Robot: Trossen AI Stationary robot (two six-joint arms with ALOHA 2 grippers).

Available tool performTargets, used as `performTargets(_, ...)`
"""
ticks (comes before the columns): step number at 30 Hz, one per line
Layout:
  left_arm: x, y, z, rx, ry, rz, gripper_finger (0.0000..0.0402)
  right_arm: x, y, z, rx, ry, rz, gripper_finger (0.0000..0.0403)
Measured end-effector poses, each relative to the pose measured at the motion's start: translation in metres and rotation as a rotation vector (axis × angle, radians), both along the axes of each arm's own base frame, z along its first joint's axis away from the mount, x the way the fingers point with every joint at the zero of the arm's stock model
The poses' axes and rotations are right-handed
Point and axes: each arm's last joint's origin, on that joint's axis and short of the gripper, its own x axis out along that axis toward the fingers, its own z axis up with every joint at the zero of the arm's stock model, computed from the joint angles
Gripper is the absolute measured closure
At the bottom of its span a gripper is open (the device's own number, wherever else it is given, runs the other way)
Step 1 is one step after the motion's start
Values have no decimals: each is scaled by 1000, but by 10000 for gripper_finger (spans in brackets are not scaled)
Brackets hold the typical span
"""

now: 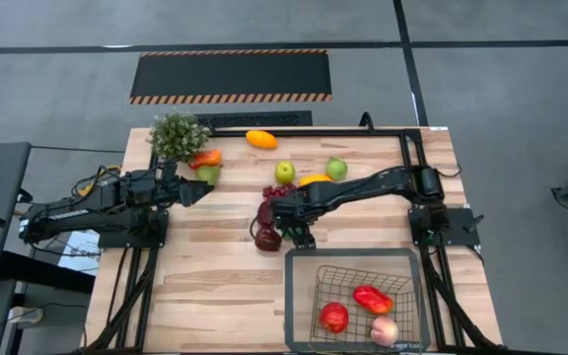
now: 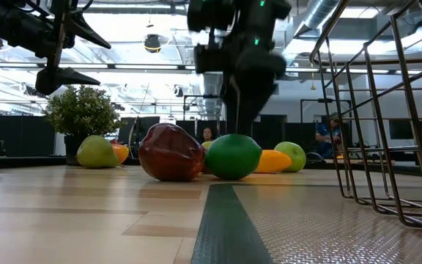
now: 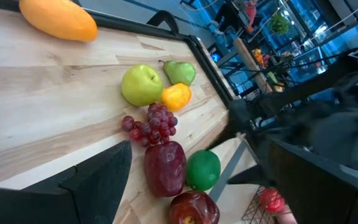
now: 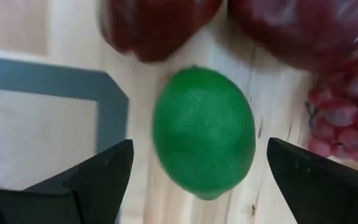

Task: Build produce basket
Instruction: Put the lime into the basket

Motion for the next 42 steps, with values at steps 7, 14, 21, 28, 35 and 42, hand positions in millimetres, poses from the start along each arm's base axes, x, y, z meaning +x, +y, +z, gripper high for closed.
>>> performTargets(7, 0, 1, 0, 6, 1, 20, 42, 11, -7, -24, 7, 12, 3, 22)
performTargets(14, 0, 1, 0, 7, 1, 23, 42, 12, -11, -22, 7, -4, -13, 88)
performTargets(21, 0, 1, 0, 7, 2, 25, 42, 8, -10, -19, 6, 20, -17, 165)
performTargets(28, 0, 1, 0, 7, 2, 25, 42, -9, -10, 31, 34, -85, -99, 159)
performTargets(35, 0, 1, 0, 7, -2, 25, 42, -62, 21, 123, 171, -273, -210, 158)
performTargets(42, 0, 1, 0, 6, 0, 25, 42, -134, 90, 187, 386, -415, -300, 157)
